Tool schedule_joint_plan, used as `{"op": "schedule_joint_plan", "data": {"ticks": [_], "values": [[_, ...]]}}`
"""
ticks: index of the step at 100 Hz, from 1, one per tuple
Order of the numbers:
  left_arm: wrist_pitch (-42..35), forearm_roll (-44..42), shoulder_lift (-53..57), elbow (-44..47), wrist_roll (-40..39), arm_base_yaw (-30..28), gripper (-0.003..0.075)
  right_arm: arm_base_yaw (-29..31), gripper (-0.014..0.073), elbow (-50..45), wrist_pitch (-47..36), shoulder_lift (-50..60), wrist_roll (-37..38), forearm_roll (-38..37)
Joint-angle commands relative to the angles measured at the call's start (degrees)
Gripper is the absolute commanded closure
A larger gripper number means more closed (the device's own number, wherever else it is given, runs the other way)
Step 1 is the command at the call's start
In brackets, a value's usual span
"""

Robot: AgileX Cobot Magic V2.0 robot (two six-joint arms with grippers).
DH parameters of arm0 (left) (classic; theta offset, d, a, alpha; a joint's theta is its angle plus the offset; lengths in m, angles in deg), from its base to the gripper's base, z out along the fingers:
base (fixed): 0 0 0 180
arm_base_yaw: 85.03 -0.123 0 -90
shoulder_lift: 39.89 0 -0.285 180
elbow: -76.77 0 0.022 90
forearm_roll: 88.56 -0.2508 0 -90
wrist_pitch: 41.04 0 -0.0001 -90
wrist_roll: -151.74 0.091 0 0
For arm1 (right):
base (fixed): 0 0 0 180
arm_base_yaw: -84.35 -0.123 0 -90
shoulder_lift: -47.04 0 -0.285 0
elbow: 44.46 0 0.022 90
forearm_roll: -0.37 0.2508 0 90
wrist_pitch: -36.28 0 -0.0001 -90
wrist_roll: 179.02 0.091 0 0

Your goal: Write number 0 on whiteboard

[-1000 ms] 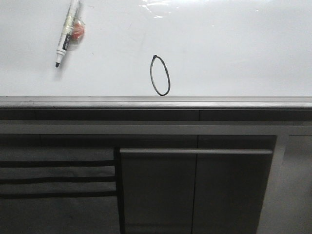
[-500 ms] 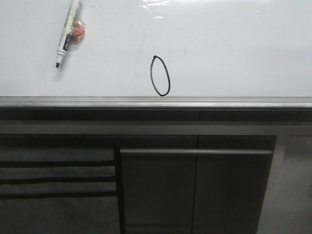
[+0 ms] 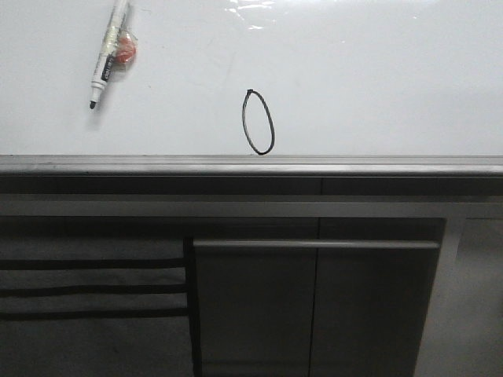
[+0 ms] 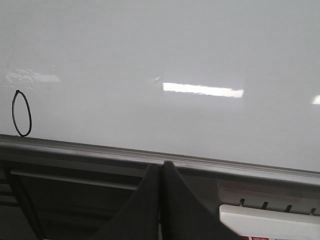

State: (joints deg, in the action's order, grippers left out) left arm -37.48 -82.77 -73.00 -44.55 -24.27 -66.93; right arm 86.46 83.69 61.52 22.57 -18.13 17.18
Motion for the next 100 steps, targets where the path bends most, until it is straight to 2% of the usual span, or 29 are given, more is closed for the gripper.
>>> {"op": "schedule_joint_plan", "data": {"ticks": [1, 19, 32, 39, 52, 68, 73, 100], "values": [[-4.81, 0.59, -0.12, -1.66, -0.72, -0.03, 0.0741, 0.34, 0.0666, 1.39, -4.03, -0.46, -0.79, 0.62], [-4.81, 0.59, -0.12, -1.66, -0.72, -0.03, 0.0741, 0.34, 0.0666, 1.39, -4.03, -0.46, -0.79, 0.62], [-5.22, 0.14, 5.34, 0.94, -0.56, -1.40, 0.0741, 0.34, 0.0666, 1.39, -4.03, -0.46, -0.79, 0.62], [-6.42, -3.36, 9.45, 3.79, 0.36, -4.32, 0.0740, 0.34, 0.0666, 1.39, -4.03, -0.46, -0.79, 0.62], [-7.84, -2.60, 17.34, 11.27, 0.36, -9.42, 0.0741, 0.34, 0.0666, 1.39, -4.03, -0.46, -0.79, 0.62], [-14.86, -2.47, 25.64, 19.82, 0.36, -11.00, 0.0741, 0.34, 0.0666, 1.39, -4.03, -0.46, -0.79, 0.62], [-12.21, -2.47, 27.35, 19.39, 0.36, -11.00, 0.0741, 0.34, 0.0666, 1.39, -4.03, -0.46, -0.79, 0.62], [-12.13, -2.36, 27.06, 19.66, 0.36, -11.00, 0.0741, 0.34, 0.0666, 1.39, -4.08, -0.46, -0.79, 0.62]]}}
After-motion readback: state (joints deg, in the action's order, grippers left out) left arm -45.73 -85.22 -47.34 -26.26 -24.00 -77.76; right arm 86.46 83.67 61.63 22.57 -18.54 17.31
